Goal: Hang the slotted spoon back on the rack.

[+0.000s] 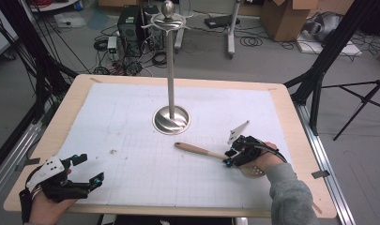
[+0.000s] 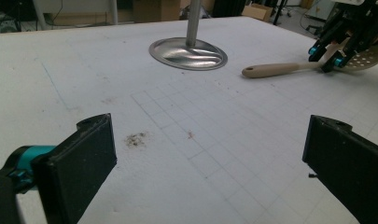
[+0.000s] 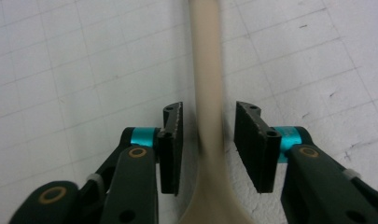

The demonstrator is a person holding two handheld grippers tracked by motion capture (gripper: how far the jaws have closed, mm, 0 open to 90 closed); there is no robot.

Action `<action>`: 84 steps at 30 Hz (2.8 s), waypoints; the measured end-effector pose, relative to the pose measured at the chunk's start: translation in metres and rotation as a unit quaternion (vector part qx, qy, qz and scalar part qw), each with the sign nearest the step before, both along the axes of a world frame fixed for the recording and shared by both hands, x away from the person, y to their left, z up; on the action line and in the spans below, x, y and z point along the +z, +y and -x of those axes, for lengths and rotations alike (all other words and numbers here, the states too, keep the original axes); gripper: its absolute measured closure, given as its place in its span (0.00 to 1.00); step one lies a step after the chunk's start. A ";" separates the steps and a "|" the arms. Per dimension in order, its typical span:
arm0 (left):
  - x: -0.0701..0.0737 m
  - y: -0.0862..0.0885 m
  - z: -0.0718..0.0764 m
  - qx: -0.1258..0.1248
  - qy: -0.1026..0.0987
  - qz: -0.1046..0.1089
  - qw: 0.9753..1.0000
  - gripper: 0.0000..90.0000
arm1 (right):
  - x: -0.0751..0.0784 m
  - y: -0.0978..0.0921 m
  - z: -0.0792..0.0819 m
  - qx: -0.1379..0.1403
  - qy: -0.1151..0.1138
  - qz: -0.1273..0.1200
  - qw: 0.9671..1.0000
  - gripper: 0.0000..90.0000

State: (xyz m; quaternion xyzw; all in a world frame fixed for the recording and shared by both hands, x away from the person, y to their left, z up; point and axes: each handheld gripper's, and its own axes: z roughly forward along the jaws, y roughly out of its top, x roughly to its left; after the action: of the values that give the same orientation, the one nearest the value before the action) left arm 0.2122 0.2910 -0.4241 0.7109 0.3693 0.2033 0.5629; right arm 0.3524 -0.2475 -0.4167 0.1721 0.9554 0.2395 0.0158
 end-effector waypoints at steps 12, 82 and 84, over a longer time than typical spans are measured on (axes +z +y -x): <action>0.000 0.000 0.000 0.000 0.000 -0.001 1.000 0.03 | 0.001 0.001 0.002 0.004 -0.011 0.008 1.000 0.85; 0.001 0.007 0.016 0.019 -0.005 -0.002 1.000 0.03 | 0.088 -0.047 -0.003 -0.080 -0.095 -0.231 0.965 0.86; 0.001 0.008 0.017 0.021 -0.006 -0.003 1.000 0.03 | 0.093 -0.048 -0.004 -0.082 -0.102 -0.240 0.962 0.86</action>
State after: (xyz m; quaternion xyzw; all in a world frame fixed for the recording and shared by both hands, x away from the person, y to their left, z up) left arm 0.1949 0.2989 -0.4230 0.7031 0.3805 0.2204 0.5589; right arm 0.3565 -0.2954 -0.3235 0.2234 0.8458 0.4757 0.0913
